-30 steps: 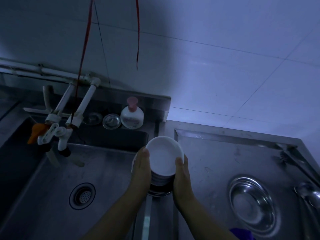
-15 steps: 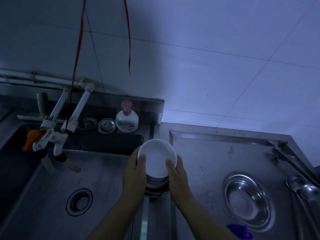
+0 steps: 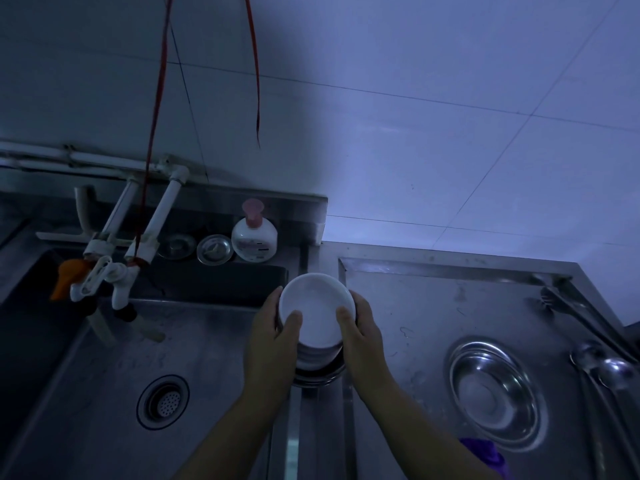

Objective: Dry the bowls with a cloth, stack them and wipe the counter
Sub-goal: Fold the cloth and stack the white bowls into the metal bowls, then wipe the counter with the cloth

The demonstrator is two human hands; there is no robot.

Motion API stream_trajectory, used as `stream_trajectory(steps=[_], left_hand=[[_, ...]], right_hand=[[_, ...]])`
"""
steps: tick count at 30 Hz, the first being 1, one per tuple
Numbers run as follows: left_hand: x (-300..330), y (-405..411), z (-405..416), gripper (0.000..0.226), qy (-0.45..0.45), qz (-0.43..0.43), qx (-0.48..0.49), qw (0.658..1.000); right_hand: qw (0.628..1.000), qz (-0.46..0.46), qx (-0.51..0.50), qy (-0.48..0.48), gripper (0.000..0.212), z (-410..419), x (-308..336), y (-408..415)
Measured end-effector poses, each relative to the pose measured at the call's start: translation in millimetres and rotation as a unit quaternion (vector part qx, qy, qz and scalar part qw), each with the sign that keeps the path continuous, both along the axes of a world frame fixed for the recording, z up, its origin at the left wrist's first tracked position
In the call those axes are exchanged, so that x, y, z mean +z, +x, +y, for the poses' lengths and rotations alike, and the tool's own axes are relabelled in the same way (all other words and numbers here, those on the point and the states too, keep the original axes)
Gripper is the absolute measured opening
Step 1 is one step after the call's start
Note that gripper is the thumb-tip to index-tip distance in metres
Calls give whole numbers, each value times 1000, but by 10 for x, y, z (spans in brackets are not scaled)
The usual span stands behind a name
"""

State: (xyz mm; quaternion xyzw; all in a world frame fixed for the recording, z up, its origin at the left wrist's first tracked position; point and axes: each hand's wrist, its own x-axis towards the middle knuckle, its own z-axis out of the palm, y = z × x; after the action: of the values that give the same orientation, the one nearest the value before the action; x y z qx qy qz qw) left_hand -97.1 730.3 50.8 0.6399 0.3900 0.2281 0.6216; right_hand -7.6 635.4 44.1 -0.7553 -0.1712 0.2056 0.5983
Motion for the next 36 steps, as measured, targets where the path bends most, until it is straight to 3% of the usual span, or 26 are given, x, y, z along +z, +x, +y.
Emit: stream_trajectory(steps=[5,10,12,15,18,22,28,30,34,36], left_hand=[[-6,-19,-19,55,53,25,-1,998],[66,-68,-67,61,171,47,-11,984],[136,-110,-129,57,245,61,-23,967],[241,-171,-272,56,373,70,-46,924],[302,-186,-485,58,430,79,-79,896],[267,-156,-867,58,447,48,-128,884],[-131,-130,-1586,57,434,105,-241,862],[-310,-146,-1837,57,427,125,-265,856],[-660,-217,-2261,56,388,184,-271,861],[-776,-298,-2394,55,356,216,-250,874]], right_hand=[[1000,-17,6,3,23,-9,13,-21],[999,-35,2,0,20,-67,4,-25],[999,-42,0,-5,21,-142,21,-29],[994,-97,-6,-52,45,-370,40,-23],[977,-179,23,-115,54,-728,69,-17],[955,-243,52,-163,53,-1328,40,-10],[923,-250,87,-280,49,-2585,-427,14],[892,-268,121,-343,51,-3029,-665,-3],[792,-329,220,-465,61,-3576,-1073,-61],[771,-336,257,-476,72,-3635,-1243,-86]])
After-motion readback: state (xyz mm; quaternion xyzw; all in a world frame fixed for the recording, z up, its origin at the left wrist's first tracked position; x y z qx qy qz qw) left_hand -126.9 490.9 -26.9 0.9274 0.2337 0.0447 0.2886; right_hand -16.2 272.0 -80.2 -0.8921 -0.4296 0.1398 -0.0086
